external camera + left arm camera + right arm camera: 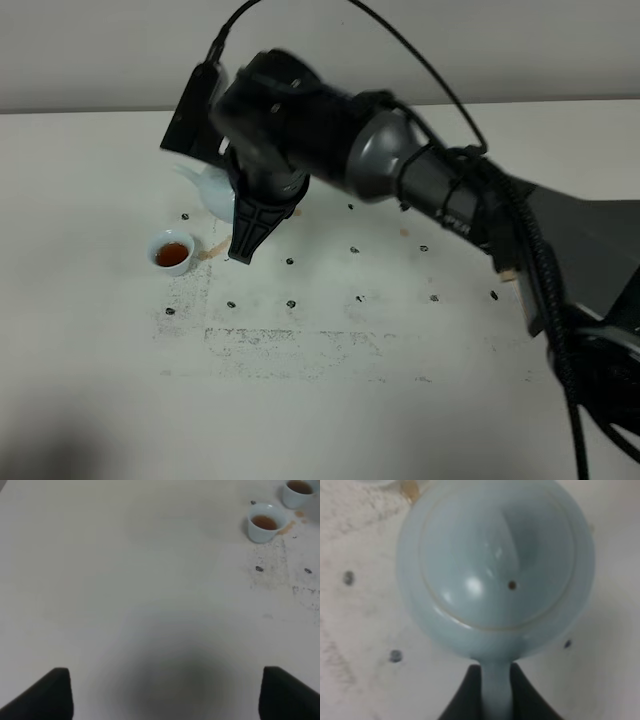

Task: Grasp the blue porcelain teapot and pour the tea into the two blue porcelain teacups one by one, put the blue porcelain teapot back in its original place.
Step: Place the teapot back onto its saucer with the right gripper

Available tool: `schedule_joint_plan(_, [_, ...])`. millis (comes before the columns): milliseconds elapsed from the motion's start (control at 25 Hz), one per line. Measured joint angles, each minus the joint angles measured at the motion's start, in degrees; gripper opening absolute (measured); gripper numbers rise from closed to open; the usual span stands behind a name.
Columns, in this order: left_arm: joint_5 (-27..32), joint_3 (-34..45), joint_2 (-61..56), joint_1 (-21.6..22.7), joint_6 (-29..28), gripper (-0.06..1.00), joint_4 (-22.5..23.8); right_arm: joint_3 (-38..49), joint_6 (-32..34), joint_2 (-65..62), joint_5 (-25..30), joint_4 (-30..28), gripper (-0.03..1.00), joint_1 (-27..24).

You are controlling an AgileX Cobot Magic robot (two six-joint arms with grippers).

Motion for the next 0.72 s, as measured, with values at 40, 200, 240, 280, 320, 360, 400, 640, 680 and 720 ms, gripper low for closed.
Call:
schedule_joint_plan(40, [0.0, 0.0, 0.0, 0.0, -0.1, 0.72, 0.0, 0.0, -0.3, -0.9, 0.7, 3.2, 0.04, -1.3])
schedule_joint_plan(200, [0.0, 0.0, 0.0, 0.0, -0.1, 0.72, 0.0, 0.0, -1.9, -2.3, 4.4, 12.1, 0.04, -5.5])
schedule_joint_plan(240, [0.0, 0.0, 0.0, 0.0, -0.1, 0.72, 0.0, 0.1, -2.4, -2.3, 5.1, 13.3, 0.04, -6.2])
schedule_joint_plan(280, [0.0, 0.0, 0.0, 0.0, -0.1, 0.72, 0.0, 0.3, -3.2, -2.3, 5.4, 14.6, 0.04, -6.9])
schedule_joint_plan(320, [0.0, 0.0, 0.0, 0.0, -0.1, 0.72, 0.0, 0.8, -4.0, -2.3, 5.4, 16.1, 0.04, -7.6])
schedule_joint_plan(360, [0.0, 0.0, 0.0, 0.0, -0.1, 0.72, 0.0, 1.5, -4.7, -2.3, 5.3, 17.6, 0.04, -8.2])
schedule_joint_plan(400, [0.0, 0.0, 0.0, 0.0, -0.1, 0.72, 0.0, 2.4, -5.6, -2.4, 4.8, 19.1, 0.04, -8.8])
schedule_joint_plan(640, [0.0, 0.0, 0.0, 0.0, -0.1, 0.72, 0.0, 12.2, -8.6, -2.4, -8.1, 24.4, 0.04, -10.1])
schedule_joint_plan(680, [0.0, 0.0, 0.0, 0.0, -0.1, 0.72, 0.0, 14.2, -8.7, -2.4, -11.3, 24.7, 0.04, -10.1])
schedule_joint_plan(720, [0.0, 0.0, 0.0, 0.0, -0.1, 0.72, 0.0, 15.6, -8.9, -2.4, -14.1, 25.0, 0.04, -10.2])
